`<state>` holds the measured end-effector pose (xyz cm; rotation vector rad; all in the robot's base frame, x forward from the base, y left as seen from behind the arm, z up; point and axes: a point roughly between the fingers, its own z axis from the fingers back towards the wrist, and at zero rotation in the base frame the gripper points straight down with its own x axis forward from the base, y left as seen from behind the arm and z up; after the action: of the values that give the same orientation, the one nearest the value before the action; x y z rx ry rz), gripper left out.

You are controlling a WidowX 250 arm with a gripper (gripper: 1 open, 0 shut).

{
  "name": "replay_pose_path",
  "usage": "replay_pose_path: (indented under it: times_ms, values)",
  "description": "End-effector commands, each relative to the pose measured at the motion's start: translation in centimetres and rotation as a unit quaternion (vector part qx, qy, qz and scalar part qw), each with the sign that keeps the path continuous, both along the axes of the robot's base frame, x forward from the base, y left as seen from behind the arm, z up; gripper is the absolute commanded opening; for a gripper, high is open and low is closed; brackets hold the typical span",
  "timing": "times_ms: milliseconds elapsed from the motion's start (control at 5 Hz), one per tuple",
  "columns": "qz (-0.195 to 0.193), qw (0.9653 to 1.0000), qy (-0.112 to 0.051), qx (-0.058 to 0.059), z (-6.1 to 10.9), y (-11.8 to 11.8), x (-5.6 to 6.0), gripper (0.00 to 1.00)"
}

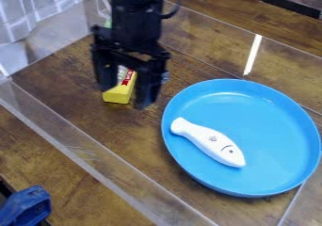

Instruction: Put the yellow brick in the blue tray

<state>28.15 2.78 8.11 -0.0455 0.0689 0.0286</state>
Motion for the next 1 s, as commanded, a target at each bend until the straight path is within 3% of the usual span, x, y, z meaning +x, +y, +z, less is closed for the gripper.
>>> replay_pose_path:
  times_ms: [0, 200, 600, 800]
  values:
    - [-0.005, 0.9986, -0.053, -0.009, 0.6, 1.3, 0.4, 1.00]
    - [-0.018, 0.9976, -0.066, -0.012, -0.5, 1.6, 0.7, 1.00]
    - [-0.021, 0.9955, -0.090, -0.021, 0.1, 0.3, 1.2, 1.00]
    - [-0.040, 0.9938, -0.100, -0.026, 0.8, 0.2, 2.1, 1.00]
